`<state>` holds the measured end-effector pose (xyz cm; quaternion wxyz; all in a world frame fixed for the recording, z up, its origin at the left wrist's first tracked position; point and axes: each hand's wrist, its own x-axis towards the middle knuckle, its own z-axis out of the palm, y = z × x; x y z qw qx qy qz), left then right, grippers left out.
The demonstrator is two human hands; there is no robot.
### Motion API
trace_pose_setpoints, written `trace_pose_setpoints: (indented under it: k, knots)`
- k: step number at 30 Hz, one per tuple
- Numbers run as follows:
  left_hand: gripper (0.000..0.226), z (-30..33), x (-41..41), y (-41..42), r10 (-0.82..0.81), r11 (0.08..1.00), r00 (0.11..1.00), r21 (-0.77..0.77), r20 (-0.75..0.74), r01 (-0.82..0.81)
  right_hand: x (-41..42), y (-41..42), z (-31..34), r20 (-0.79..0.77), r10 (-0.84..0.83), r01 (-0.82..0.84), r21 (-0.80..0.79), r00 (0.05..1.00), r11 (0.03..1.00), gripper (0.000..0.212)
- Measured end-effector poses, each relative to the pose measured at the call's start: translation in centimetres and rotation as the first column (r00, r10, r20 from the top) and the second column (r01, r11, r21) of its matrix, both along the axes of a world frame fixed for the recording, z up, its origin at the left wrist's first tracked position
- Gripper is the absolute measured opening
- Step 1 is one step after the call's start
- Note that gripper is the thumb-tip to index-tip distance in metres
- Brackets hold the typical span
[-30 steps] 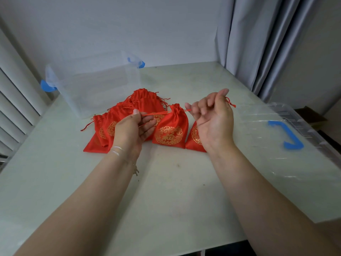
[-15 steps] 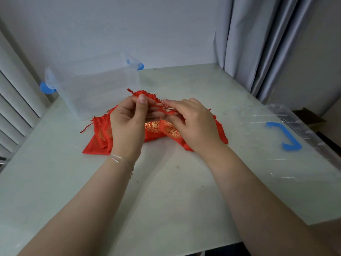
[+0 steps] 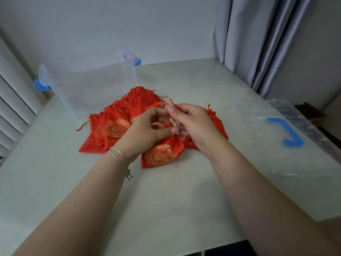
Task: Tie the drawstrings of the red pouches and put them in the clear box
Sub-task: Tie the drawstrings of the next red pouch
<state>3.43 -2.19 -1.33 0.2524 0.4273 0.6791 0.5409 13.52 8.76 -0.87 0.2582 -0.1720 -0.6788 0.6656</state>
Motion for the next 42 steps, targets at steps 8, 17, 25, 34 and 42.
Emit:
trace_pose_setpoints:
  k: [8, 17, 25, 34, 42]
  knots:
    - [0.013, -1.9, -0.3, 0.9, 0.231, 0.973, 0.819, 0.146, -0.525, -0.181, 0.0, -0.3, -0.2, -0.021, 0.029, -0.031, -0.111, 0.999, 0.993, 0.022]
    - [0.033, -1.7, -0.3, 1.0, 0.179, 0.979, 0.899, 0.16, -0.399, -0.123, -0.6, 0.3, -1.0, -0.059, 0.07, -0.088, -0.4, 0.996, 0.912, 0.019]
    - [0.027, -1.9, -0.8, 0.9, 0.078, 0.996, 0.87, 0.069, -0.487, -0.05, -0.7, 0.5, -1.4, -0.068, 0.032, -0.059, -0.435, 0.997, 0.898, 0.02]
    - [0.022, -2.1, -1.3, 0.7, -0.084, 0.996, 0.791, -0.077, -0.607, 0.047, -0.6, 0.8, -1.2, -0.01, -0.066, 0.061, -0.267, 0.998, 0.962, 0.02]
    - [0.018, -2.1, -1.4, 1.2, -0.031, 0.999, 0.545, -0.04, -0.838, -0.005, -1.0, 0.8, -1.3, -0.225, -0.058, -0.169, -0.856, 0.973, 0.488, 0.029]
